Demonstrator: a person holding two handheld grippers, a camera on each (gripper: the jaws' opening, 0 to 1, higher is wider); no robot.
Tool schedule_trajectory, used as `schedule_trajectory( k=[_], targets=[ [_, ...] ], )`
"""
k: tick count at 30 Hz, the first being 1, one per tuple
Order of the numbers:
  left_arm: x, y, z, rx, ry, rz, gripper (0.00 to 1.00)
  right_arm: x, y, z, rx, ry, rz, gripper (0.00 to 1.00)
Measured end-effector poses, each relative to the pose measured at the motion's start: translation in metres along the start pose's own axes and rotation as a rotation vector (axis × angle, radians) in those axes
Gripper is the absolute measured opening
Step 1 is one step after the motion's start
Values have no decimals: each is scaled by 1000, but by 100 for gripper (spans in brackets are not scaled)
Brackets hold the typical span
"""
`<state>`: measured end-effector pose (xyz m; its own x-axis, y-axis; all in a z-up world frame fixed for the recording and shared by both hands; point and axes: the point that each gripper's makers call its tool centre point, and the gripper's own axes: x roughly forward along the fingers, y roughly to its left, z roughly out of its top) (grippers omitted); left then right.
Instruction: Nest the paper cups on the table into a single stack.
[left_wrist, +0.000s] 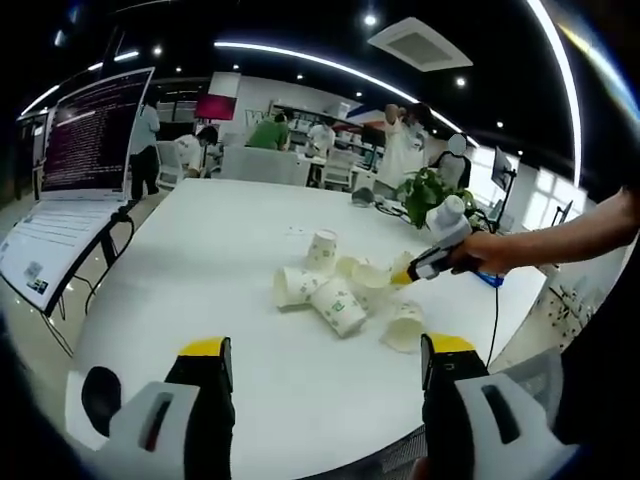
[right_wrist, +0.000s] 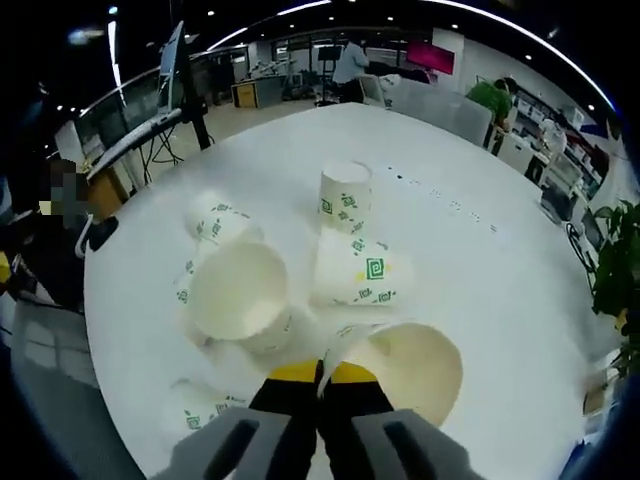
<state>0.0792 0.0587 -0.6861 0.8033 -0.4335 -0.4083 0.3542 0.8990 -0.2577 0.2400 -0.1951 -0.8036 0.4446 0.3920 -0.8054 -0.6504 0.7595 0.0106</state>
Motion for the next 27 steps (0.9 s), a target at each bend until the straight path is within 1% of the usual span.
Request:
schedule_trajectory(
  k=[3, 6, 13, 15, 17, 18, 19, 21, 23, 27],
  targets=[
    [0, -1, 1, 4, 0, -3, 75, -2, -3, 3, -25, -7, -11, 0],
    [1, -1, 1, 8, 0, -5, 75, -10, -1, 8, -48, -12, -16, 0],
    [4, -2, 4, 18, -2, -15, 75, -31, 3, 35, -133, -58, -14, 0],
    [5, -2, 3, 19, -3, -17, 75, -32, 4, 41, -152, -66, -11, 0],
    [7, -2, 3, 18, -4, -19, 75, -37, 8, 48, -182, -71, -7, 0],
    [8, -2, 3, 19, -3, -20, 75, -45, 16, 53, -191, -75, 0, 0],
    [8, -2, 2, 20, -3, -22, 75, -48, 19, 55, -196, -80, 5, 0],
    [9, -2, 2, 20, -3, -25, 75, -47, 21, 59, -220, -85, 16, 0],
    [10, -3, 3, 24, -2, -28, 75, -47, 30, 63, -258, -84, 31, 0],
    [11, -3, 4, 27, -4, -33, 75, -50, 39, 67, -291, -85, 49, 0]
  ],
)
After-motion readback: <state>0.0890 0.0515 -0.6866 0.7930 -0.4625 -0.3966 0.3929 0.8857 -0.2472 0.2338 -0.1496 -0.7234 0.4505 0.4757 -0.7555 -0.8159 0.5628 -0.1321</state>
